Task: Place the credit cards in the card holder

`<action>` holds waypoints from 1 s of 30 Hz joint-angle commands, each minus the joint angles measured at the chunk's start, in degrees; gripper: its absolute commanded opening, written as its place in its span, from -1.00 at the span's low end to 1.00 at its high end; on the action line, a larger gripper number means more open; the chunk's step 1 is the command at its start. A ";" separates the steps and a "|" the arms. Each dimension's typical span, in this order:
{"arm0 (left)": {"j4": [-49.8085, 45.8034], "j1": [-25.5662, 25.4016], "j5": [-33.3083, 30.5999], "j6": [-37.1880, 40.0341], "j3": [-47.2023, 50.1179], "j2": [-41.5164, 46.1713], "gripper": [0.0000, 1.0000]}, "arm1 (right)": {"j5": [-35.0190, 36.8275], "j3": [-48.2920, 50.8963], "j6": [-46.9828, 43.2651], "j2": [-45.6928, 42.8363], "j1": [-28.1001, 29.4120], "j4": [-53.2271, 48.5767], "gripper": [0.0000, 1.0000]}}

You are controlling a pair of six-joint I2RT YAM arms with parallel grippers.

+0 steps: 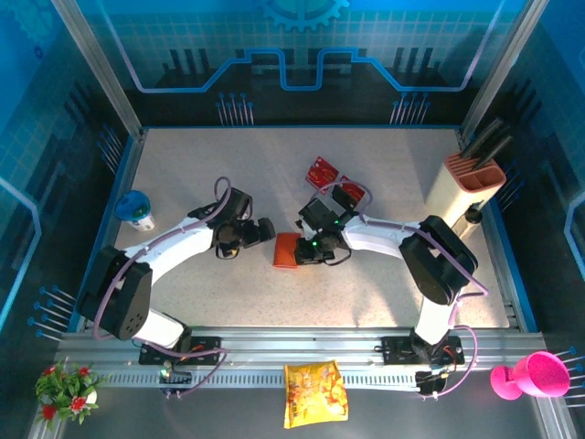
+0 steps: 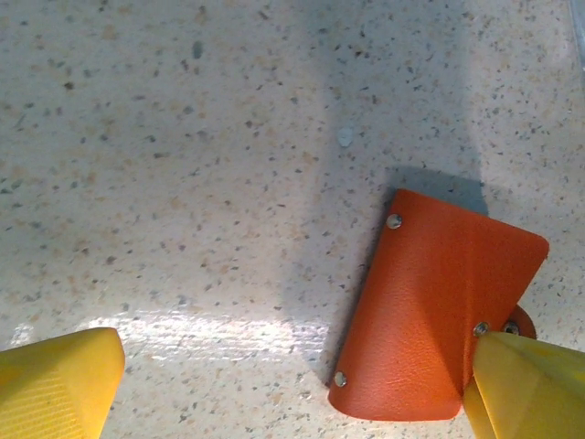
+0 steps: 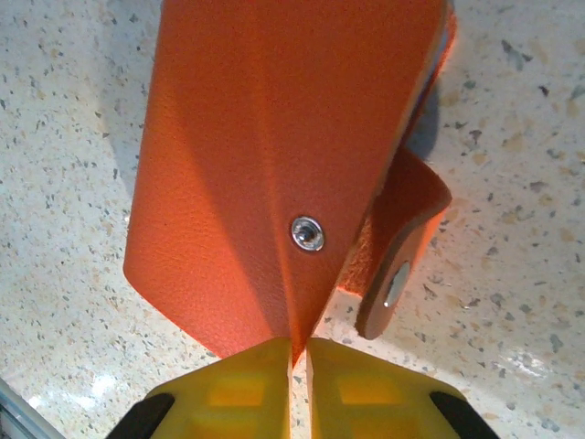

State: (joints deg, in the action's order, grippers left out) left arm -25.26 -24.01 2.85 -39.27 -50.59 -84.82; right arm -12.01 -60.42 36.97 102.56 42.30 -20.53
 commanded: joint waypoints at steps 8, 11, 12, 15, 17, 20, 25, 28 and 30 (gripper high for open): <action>-1.35 -3.35 1.94 5.80 -5.69 -7.18 0.99 | 0.33 0.89 0.91 0.93 -0.55 1.46 -0.73; -1.38 -4.23 1.77 6.50 -6.27 -9.00 0.99 | 0.23 0.81 1.00 1.08 -0.51 1.46 -0.73; -1.38 -4.45 1.72 6.76 -6.37 -9.51 0.99 | 0.25 0.71 1.00 1.16 -0.47 1.38 -0.73; -1.53 -5.19 1.44 7.66 -6.57 -10.90 0.98 | 0.24 0.74 0.98 1.32 -0.51 1.34 -0.73; -1.89 -5.59 0.75 8.29 -6.62 -11.86 0.99 | 0.15 0.66 1.00 1.42 -0.55 1.24 -0.74; -2.34 -6.50 -0.61 9.31 -6.45 -12.92 0.99 | 0.03 0.54 0.91 1.45 -0.51 1.04 -0.74; -4.74 -7.78 -4.53 10.73 -6.72 -14.53 0.99 | -0.08 0.41 0.78 -1.24 -1.32 -0.03 -0.75; -6.36 -8.49 -7.41 11.31 -6.72 -15.10 0.99 | 0.40 1.01 1.17 -4.37 -3.17 -0.97 -0.74; -7.23 -9.06 -8.98 11.79 -6.69 -15.47 0.98 | 0.89 0.48 0.97 -5.35 -4.56 -2.95 -0.74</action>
State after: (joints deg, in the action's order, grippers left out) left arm -27.55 -32.38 -1.72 -29.56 -56.99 -98.54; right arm -12.01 -59.96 37.54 100.47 39.68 -20.82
